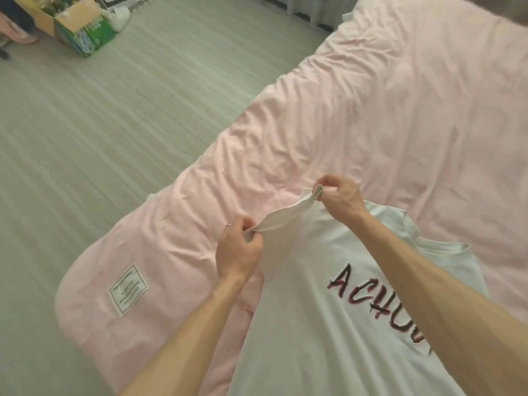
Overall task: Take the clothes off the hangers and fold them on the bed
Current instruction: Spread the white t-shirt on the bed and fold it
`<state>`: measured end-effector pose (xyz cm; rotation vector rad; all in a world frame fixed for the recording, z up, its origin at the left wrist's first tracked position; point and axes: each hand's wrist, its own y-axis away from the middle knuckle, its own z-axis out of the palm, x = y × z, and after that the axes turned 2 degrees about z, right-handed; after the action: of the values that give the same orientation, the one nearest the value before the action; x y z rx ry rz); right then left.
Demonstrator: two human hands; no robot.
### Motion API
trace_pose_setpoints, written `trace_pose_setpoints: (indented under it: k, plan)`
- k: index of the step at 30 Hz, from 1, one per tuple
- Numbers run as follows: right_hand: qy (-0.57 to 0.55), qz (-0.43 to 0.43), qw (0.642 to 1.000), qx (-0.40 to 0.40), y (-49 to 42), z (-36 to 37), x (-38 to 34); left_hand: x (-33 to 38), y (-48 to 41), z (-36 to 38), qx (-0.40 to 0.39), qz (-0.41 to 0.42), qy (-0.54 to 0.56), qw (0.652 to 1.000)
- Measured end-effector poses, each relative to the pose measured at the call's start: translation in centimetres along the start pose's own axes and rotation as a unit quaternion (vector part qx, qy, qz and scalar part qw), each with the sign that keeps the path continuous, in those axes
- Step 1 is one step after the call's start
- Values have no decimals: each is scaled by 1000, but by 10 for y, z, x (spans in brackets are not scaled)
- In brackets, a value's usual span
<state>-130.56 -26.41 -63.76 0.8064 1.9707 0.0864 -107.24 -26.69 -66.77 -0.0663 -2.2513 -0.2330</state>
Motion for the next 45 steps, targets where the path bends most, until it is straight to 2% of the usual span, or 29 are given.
trace_pose_setpoints:
  k: [4,6,8,9,10,11,13,15,16,18,20,22,24,26,31,33,36,39,42,45]
  plan:
    - [44,-20,996,77,43,-40,44,19,53,22,-56,193,-72,977]
    - [128,-8,989,78,59,-56,72,23,79,38,-133,281,-123,942]
    - [226,36,973,28,72,-69,99,26,99,51,-255,336,-205,883]
    - [260,55,964,8,77,-72,108,27,104,55,-305,332,-226,864]
    - [271,67,960,7,82,-73,114,27,106,56,-328,313,-215,865]
    - [266,68,961,24,85,-73,116,28,106,57,-309,293,-174,888]
    - [255,36,964,66,84,-68,114,25,96,61,-184,244,-109,946]
    - [237,19,969,67,75,-57,104,21,74,64,-85,158,-129,975]
    - [223,26,973,52,68,-51,98,18,63,63,-91,93,-141,982]
    - [218,71,973,3,51,-38,87,9,45,61,-190,-41,-126,973]
    - [288,110,950,-50,40,-29,84,-1,35,55,-282,-119,-61,950]
    - [293,116,946,-70,36,-25,89,-9,36,48,-323,-161,-1,933]
    - [215,106,970,-45,43,-25,100,-15,38,45,-339,-166,5,926]
    - [148,119,982,-12,53,-30,110,-18,38,44,-348,-139,-35,926]
    - [204,187,958,-76,66,-43,126,-14,37,49,-388,-110,-106,909]
    - [192,165,966,-51,59,-42,118,-9,35,50,-413,-110,-121,896]
    - [146,131,980,-12,41,-38,96,-8,26,51,-432,-172,-47,884]
    - [142,119,982,-47,19,-27,79,-10,22,48,-447,-124,-97,881]
    - [164,83,982,-37,-3,-14,79,-15,26,45,-423,-80,-146,891]
    - [114,101,988,-29,-19,-4,82,-20,28,43,-414,-70,-168,892]
